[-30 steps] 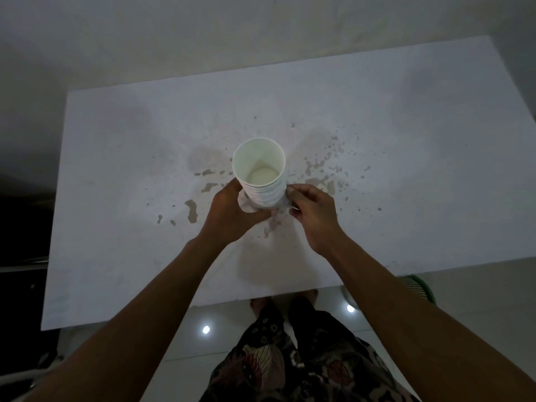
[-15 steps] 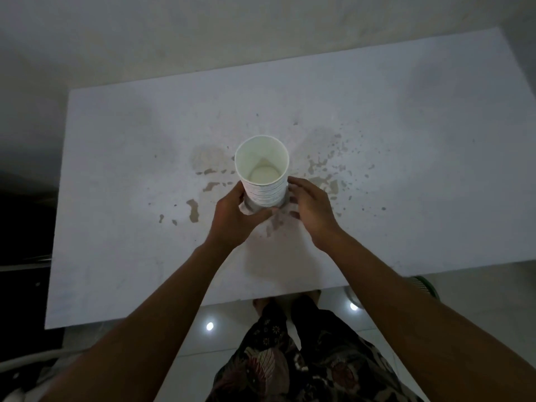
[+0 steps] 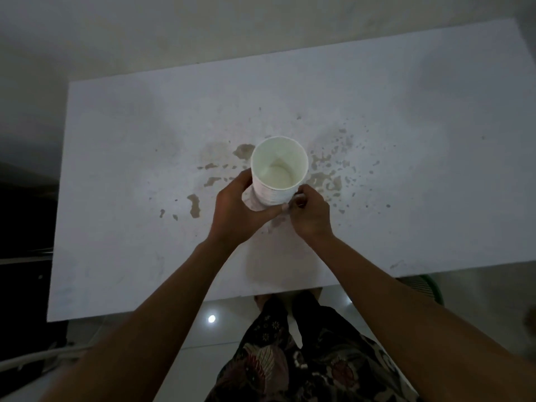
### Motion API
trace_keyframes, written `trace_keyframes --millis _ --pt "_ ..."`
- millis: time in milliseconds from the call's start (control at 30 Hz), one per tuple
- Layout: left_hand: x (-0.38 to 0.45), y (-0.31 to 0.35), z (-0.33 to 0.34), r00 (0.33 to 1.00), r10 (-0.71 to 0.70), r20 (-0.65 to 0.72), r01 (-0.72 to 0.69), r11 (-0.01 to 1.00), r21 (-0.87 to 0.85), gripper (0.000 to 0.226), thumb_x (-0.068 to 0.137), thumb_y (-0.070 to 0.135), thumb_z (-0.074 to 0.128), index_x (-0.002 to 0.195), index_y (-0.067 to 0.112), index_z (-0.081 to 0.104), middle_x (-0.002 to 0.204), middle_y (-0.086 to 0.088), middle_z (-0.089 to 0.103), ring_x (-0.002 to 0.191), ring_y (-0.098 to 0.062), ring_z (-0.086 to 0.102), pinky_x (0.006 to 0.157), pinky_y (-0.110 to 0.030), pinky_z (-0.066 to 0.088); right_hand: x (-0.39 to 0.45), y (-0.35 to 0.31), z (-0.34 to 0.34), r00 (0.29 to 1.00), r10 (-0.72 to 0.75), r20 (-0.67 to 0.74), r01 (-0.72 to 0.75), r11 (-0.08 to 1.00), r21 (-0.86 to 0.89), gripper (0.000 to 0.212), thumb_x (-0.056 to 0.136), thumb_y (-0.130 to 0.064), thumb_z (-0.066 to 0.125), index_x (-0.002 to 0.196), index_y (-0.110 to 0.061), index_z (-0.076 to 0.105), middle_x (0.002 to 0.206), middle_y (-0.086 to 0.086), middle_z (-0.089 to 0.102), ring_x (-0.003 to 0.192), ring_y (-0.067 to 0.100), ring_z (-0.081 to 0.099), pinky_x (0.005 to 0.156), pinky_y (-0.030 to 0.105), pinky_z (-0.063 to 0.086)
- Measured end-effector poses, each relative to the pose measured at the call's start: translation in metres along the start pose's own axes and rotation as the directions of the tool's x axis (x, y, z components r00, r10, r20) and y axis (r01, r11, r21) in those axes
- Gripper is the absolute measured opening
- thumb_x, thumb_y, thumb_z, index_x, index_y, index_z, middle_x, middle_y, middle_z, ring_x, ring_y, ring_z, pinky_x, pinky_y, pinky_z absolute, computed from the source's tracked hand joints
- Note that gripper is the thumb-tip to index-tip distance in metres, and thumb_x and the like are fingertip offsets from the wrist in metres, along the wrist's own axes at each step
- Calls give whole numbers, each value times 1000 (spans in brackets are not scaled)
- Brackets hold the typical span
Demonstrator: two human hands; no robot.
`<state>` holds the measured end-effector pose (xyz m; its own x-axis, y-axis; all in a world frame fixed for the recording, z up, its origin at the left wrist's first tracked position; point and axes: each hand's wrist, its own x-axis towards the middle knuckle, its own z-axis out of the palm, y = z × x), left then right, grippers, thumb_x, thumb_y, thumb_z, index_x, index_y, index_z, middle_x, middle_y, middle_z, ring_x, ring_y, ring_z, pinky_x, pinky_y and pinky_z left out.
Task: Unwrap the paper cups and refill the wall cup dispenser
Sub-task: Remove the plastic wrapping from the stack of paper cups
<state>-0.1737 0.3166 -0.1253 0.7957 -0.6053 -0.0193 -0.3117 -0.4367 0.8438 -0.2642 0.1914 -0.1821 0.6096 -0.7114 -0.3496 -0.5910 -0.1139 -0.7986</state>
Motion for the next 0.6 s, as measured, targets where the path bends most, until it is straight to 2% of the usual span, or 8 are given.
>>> trace_keyframes --millis 67,100,167,267,333,433,533,600 --pt "2 -1 0 999 -26 -23 26 999 -30 65 66 38 90 122 23 61 113 17 67 101 8 63 83 -4 47 1 0 3 995 -101 -27 98 992 -74 19 90 -10 61 107 -17 65 101 1 66 91 15 64 66 1 38" --pt "3 -1 0 999 -35 -40 33 998 -46 67 67 38 91 124 18 61 115 13 69 103 4 64 84 -7 48 0 -1 2 980 -198 -23 196 977 -82 31 89 -10 60 120 -15 63 114 4 65 104 17 62 78 3 39" --pt "5 -2 -1 997 -47 -62 43 997 -65 74 66 39 91 129 14 60 119 11 69 107 2 65 85 -10 51 -2 -5 0 941 -335 40 335 942 13 47 89 -17 64 135 -15 54 133 1 58 123 11 54 98 15 43" --pt "9 0 -3 996 -53 -78 49 997 -57 78 66 44 89 131 14 58 124 7 69 108 -2 65 87 -11 52 -7 -9 6 926 -324 192 301 944 137 62 83 -29 76 137 -21 48 129 -16 56 119 -8 52 96 11 44" --pt "11 0 -4 996 -31 -82 28 999 -33 79 68 44 88 132 12 56 125 3 68 108 -8 66 87 -13 53 -6 -5 15 948 -241 207 234 971 59 79 75 -49 77 141 -21 44 137 -9 54 125 1 52 103 21 44" --pt "12 2 -6 993 -42 -112 33 996 -81 77 68 37 90 131 10 55 122 5 67 105 -3 66 84 -12 53 -6 -2 16 959 -199 200 200 980 13 65 77 -43 77 132 -22 51 128 0 60 117 16 59 97 27 49" --pt "14 7 -7 987 -61 -151 35 986 -166 82 69 34 87 136 9 47 126 4 64 108 -1 64 86 -13 53 -8 -8 10 962 -195 190 191 981 40 49 81 -31 76 124 -21 56 115 -4 63 105 14 62 88 23 49" --pt "18 10 -7 991 -62 -119 36 977 -208 89 67 36 87 139 9 42 130 2 62 114 -6 63 88 -19 55 -9 -11 10 970 -190 151 182 981 62 49 82 -27 76 125 -20 56 114 -4 63 102 13 61 87 23 48"
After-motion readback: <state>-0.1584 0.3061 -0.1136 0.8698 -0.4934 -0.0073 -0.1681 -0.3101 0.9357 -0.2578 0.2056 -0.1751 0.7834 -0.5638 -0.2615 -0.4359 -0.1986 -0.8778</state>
